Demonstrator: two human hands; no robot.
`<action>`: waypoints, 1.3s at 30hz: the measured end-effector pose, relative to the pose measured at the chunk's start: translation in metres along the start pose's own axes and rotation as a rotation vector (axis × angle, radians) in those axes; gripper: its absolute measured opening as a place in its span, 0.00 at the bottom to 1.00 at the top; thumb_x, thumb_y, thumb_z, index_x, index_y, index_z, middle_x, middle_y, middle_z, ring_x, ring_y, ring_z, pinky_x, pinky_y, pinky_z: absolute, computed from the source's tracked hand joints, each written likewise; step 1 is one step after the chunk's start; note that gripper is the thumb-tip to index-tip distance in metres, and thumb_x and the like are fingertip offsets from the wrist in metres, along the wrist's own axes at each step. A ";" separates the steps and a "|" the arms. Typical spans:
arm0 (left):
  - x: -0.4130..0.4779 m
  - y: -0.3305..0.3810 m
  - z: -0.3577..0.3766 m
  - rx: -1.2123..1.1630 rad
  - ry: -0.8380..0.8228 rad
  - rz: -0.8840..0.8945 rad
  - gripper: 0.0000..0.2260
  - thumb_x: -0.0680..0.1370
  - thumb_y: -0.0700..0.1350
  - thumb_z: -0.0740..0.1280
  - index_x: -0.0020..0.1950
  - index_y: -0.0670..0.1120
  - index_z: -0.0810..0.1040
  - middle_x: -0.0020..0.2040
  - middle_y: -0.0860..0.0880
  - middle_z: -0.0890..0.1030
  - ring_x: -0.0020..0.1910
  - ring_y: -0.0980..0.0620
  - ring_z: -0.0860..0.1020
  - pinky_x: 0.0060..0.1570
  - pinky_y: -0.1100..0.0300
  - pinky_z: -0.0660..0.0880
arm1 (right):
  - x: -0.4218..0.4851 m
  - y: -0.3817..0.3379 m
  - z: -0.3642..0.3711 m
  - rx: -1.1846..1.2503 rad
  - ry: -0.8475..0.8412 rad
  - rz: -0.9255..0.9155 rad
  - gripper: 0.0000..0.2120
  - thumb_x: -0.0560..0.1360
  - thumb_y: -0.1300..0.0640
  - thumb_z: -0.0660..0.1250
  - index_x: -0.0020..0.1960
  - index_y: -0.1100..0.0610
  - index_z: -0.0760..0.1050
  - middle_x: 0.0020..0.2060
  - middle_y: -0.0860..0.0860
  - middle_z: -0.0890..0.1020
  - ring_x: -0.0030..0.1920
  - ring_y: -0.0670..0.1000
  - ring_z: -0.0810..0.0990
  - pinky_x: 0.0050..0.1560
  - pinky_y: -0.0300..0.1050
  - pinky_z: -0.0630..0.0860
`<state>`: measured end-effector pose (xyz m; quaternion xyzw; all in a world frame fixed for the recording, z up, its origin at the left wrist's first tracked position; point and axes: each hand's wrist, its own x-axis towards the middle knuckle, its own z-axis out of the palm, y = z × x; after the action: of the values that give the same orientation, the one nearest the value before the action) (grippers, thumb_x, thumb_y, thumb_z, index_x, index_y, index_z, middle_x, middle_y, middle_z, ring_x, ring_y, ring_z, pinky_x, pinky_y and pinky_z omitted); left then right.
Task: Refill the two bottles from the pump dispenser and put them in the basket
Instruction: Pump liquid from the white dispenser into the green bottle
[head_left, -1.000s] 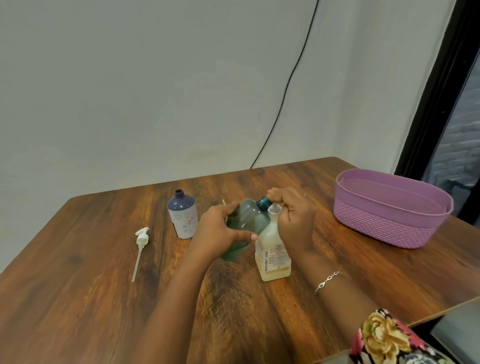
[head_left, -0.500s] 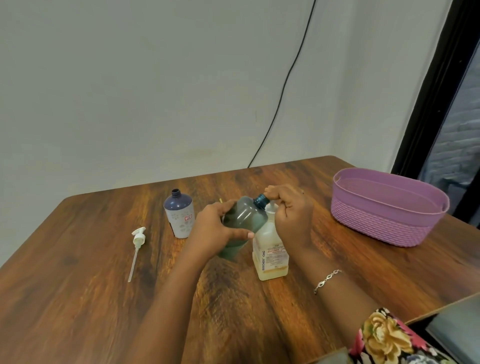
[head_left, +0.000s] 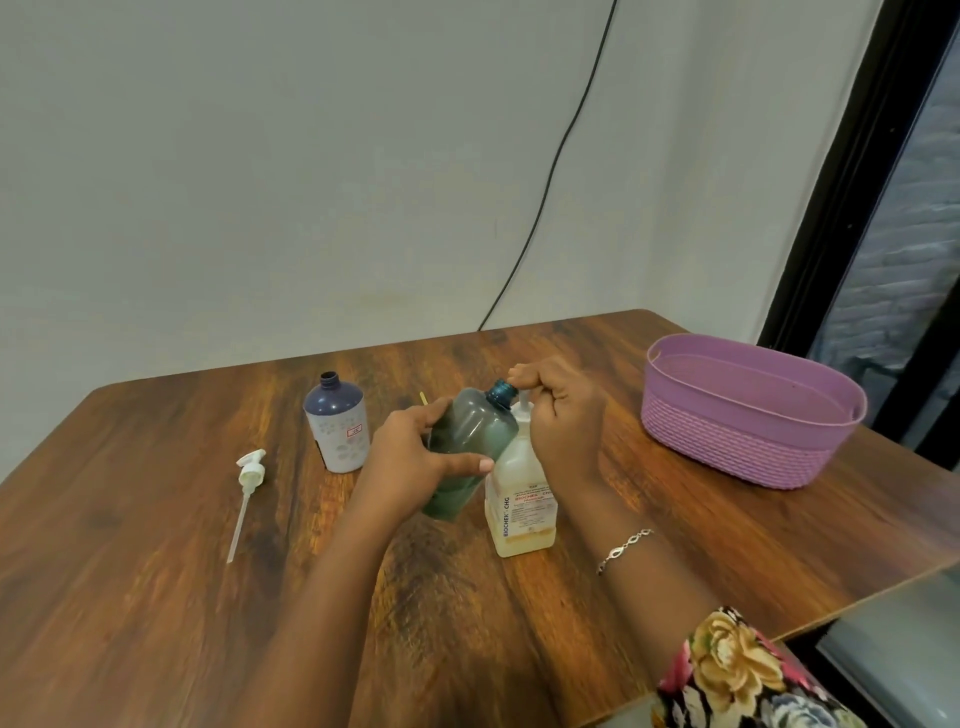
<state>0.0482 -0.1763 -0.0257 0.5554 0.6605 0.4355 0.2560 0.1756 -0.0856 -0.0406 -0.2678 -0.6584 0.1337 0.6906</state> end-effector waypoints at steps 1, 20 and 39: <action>0.000 -0.002 0.001 0.006 -0.001 -0.003 0.38 0.65 0.44 0.77 0.72 0.46 0.66 0.66 0.47 0.73 0.64 0.47 0.71 0.63 0.50 0.70 | -0.003 0.002 0.002 -0.004 0.014 -0.017 0.15 0.68 0.63 0.53 0.34 0.65 0.79 0.32 0.55 0.81 0.38 0.46 0.80 0.39 0.38 0.77; 0.006 -0.003 -0.004 0.108 -0.044 0.028 0.38 0.65 0.45 0.77 0.72 0.46 0.66 0.66 0.48 0.73 0.63 0.49 0.72 0.62 0.54 0.70 | -0.015 0.017 0.000 -0.044 0.013 -0.089 0.14 0.67 0.72 0.55 0.37 0.65 0.79 0.35 0.56 0.81 0.41 0.49 0.79 0.42 0.44 0.78; 0.007 0.000 -0.008 0.120 -0.072 -0.011 0.39 0.64 0.45 0.77 0.72 0.46 0.65 0.67 0.47 0.72 0.64 0.48 0.71 0.64 0.50 0.69 | -0.017 0.016 -0.008 -0.162 -0.075 -0.104 0.16 0.65 0.76 0.60 0.42 0.62 0.82 0.40 0.54 0.83 0.44 0.49 0.80 0.43 0.57 0.78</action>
<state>0.0401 -0.1718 -0.0210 0.5814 0.6788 0.3734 0.2485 0.1841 -0.0833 -0.0630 -0.2833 -0.7054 0.0540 0.6474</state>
